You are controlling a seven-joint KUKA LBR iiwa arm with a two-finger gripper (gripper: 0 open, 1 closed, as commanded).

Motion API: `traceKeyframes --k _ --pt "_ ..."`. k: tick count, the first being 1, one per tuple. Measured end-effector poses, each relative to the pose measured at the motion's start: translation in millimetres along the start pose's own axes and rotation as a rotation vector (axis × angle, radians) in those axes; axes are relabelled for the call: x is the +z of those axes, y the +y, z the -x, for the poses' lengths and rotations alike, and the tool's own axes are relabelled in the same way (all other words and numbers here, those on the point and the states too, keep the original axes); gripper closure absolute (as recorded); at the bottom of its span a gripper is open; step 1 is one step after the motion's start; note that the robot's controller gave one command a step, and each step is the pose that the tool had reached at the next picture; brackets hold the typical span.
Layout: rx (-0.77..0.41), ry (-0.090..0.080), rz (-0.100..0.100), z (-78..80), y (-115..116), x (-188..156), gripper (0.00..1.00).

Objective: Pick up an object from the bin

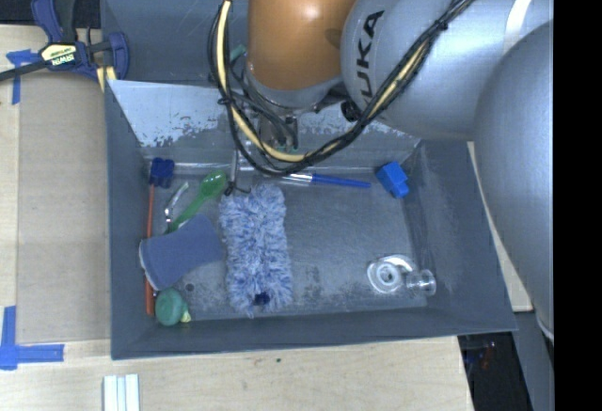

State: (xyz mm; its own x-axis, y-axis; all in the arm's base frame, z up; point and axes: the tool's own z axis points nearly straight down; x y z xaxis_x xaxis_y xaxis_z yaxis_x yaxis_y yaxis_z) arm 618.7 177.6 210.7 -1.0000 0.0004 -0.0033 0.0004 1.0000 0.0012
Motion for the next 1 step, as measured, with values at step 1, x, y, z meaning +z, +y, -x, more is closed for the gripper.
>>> traceKeyframes --k 1 --pt "-0.358 0.0 0.0 -32.5 -51.4 106.3 0.0"
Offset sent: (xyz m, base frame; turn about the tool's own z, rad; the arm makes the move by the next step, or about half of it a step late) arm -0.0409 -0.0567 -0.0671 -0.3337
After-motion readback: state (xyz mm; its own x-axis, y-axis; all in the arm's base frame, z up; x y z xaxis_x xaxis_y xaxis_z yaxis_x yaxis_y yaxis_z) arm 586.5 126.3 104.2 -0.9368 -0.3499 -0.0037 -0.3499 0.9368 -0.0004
